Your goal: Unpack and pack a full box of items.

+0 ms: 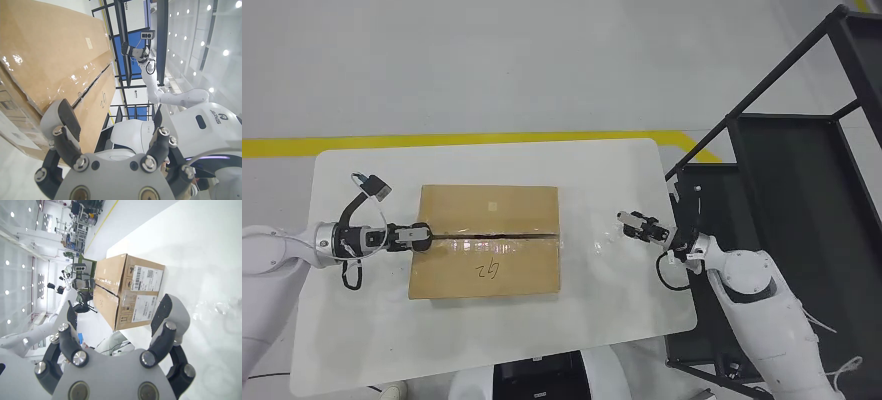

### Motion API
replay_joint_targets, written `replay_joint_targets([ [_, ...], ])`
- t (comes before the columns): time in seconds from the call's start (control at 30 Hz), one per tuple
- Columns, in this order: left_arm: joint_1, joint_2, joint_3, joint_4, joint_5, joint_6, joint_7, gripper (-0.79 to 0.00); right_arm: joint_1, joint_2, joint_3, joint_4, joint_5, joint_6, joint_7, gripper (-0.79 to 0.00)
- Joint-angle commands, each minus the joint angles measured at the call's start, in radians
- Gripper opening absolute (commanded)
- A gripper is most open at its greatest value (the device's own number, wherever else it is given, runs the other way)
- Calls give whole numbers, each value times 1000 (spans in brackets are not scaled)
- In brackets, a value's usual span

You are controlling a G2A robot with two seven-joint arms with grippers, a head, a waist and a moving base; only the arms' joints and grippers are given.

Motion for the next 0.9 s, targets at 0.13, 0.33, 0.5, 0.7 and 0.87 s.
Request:
replay_joint_targets([
  [0.13, 0, 0, 0, 0, 0, 0, 0, 0, 71, 2, -57, 140, -230, 12, -34, 0],
  [0.33, 0, 0, 0, 0, 0, 0, 0, 0, 106, 1, -132, 190, -499, 46, -100, 0],
  [0.5, 0, 0, 0, 0, 0, 0, 0, 0, 115, 0, -186, 187, -633, 61, -124, 0],
  [0.7, 0, 0, 0, 0, 0, 0, 0, 0, 121, 1, -239, 177, -799, 67, -133, 0],
  [0.87, 0, 0, 0, 0, 0, 0, 0, 0, 136, -3, -263, 198, -847, 74, -169, 0],
])
